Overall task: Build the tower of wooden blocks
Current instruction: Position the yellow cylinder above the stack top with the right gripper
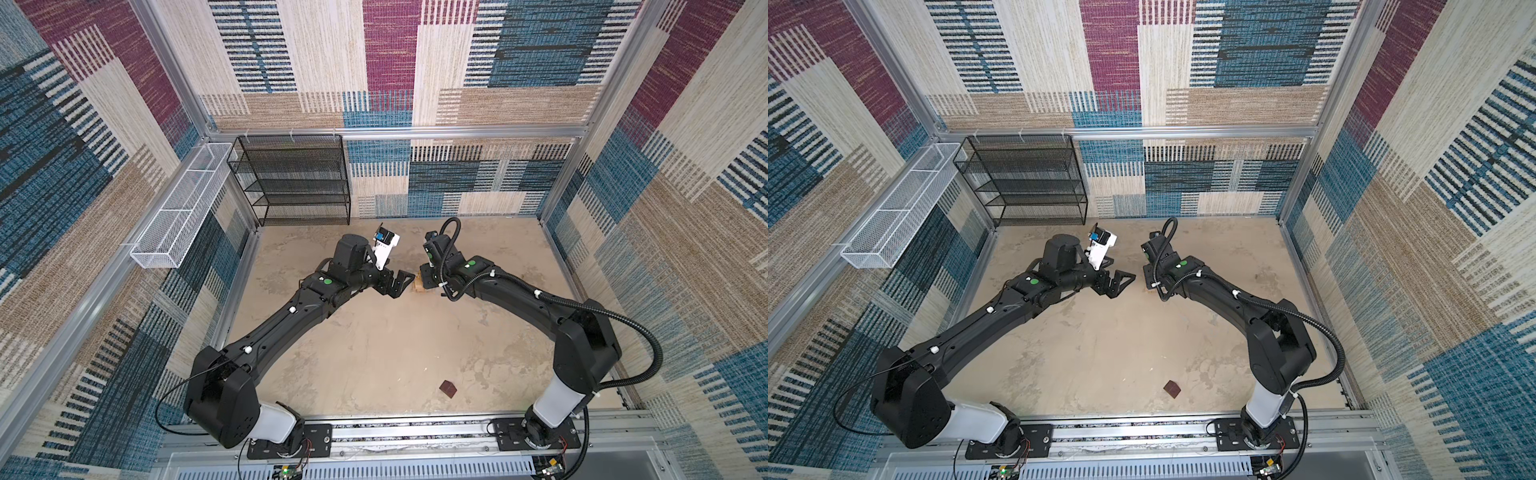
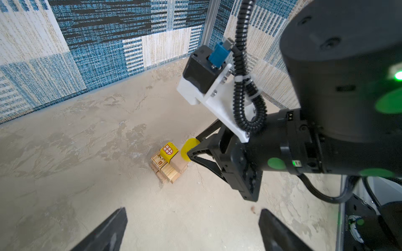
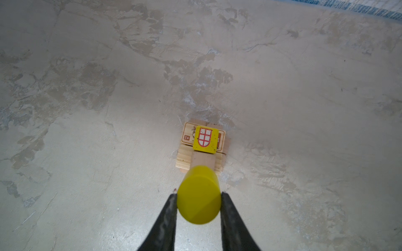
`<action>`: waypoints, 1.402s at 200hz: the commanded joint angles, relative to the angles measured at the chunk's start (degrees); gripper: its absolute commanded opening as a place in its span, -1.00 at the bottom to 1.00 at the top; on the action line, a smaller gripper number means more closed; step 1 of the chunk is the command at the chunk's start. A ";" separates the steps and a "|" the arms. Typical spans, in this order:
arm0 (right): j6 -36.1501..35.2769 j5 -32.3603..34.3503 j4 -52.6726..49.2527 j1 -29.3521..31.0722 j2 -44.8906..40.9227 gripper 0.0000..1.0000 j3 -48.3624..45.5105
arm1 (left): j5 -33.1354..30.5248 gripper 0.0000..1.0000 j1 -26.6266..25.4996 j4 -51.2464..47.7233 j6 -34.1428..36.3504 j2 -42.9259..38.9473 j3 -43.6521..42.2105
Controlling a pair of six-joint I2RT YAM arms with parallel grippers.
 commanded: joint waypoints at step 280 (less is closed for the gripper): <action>-2.10 -2.98 2.49 -2.61 8.04 -1.00 4.17 | 0.27 0.98 0.02 0.45 0.44 0.54 -0.71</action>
